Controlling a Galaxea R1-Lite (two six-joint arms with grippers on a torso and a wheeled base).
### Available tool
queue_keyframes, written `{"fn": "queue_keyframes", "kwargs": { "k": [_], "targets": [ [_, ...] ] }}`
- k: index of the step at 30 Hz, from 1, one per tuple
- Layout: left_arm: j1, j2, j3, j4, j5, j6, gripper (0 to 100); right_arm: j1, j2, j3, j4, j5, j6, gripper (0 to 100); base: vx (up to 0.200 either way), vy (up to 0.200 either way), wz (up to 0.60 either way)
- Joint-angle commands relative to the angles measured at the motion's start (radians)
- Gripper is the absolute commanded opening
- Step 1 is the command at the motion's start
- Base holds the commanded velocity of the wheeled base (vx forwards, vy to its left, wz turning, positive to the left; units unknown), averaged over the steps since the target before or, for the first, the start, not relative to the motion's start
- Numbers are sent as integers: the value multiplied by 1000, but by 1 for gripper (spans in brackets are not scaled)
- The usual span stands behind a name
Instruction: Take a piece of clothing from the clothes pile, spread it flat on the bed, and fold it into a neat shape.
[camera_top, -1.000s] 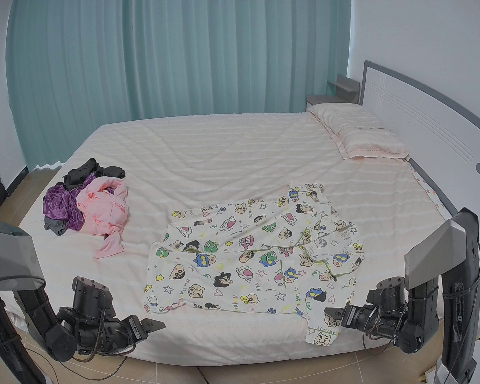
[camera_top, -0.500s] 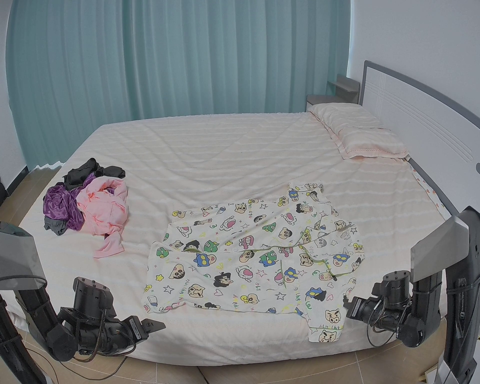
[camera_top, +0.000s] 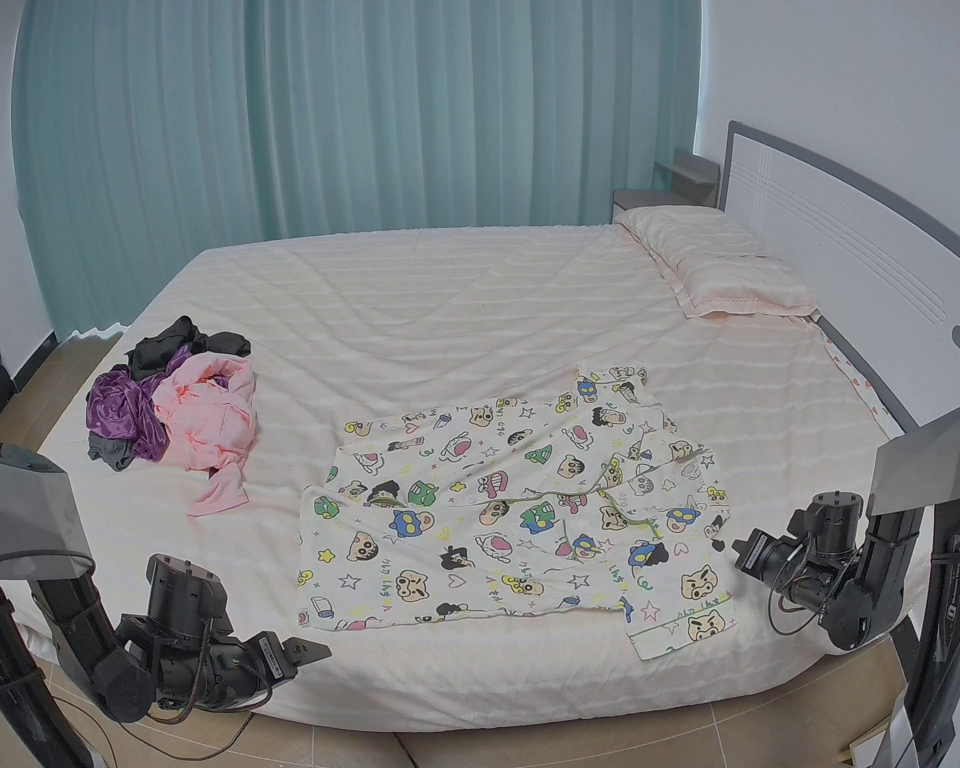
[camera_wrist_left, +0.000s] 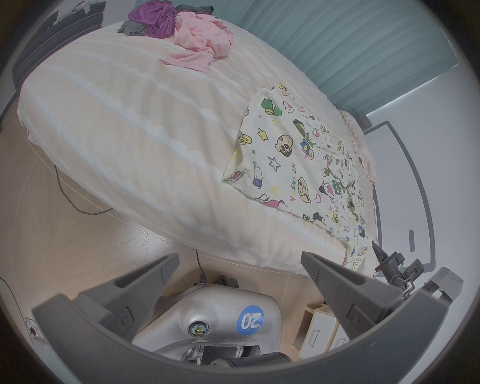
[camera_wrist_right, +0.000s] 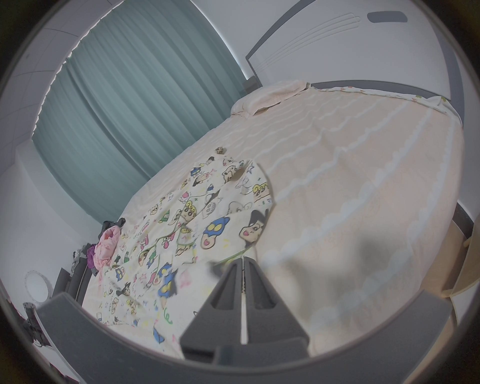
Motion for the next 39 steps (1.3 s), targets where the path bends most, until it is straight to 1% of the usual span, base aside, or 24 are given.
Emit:
{"fn": "queue_keyframes", "kwargs": {
  "k": [1, 5, 6, 9, 11, 13, 14, 15, 19, 21, 25, 34, 39],
  "targets": [
    [0, 20, -7, -2, 0, 0, 100, -12, 10, 6, 0, 19, 0, 100, 0, 0, 0],
    [0, 42, -13, -21, 2, 0, 100, -63, 4, 70, -16, 66, -60, 100, 0, 0, 0],
    [0, 51, -11, -35, 5, -2, 100, -84, 4, 112, -36, 120, -102, 100, 0, 0, 0],
    [0, 63, -10, -58, 14, -4, 100, -124, 12, 198, -109, 236, -163, 100, 0, 0, 0],
    [0, 68, -8, -65, 22, -4, 100, -135, 16, 213, -108, 273, -203, 100, 0, 0, 0],
    [0, 71, -5, -70, 23, -4, 100, -144, 41, 218, -105, 315, -270, 100, 0, 0, 0],
    [0, 71, -5, -71, 23, -4, 100, -144, 41, 218, -105, 318, -273, 100, 0, 0, 0],
    [0, 71, -4, -71, 23, -5, 100, -142, 49, 225, -105, 348, -309, 100, 0, 0, 0],
    [0, 71, -7, -73, 23, -5, 100, -132, 67, 221, -105, 433, -352, 100, 0, 0, 0],
    [-2, 71, -11, -74, 22, -4, 100, -118, 79, 205, -105, 448, -361, 100, 0, 0, 0],
    [-2, 71, -13, -74, 22, -4, 100, -90, 121, 169, -103, 447, -361, 100, 0, 0, 0],
    [-3, 72, -16, -76, 17, -4, 100, -86, 151, 112, -103, 450, -364, 100, 0, 0, 0],
    [-3, 78, -20, -76, 17, -2, 100, -47, 170, 110, -103, 454, -364, 100, 0, 0, 0]
  ]
}}
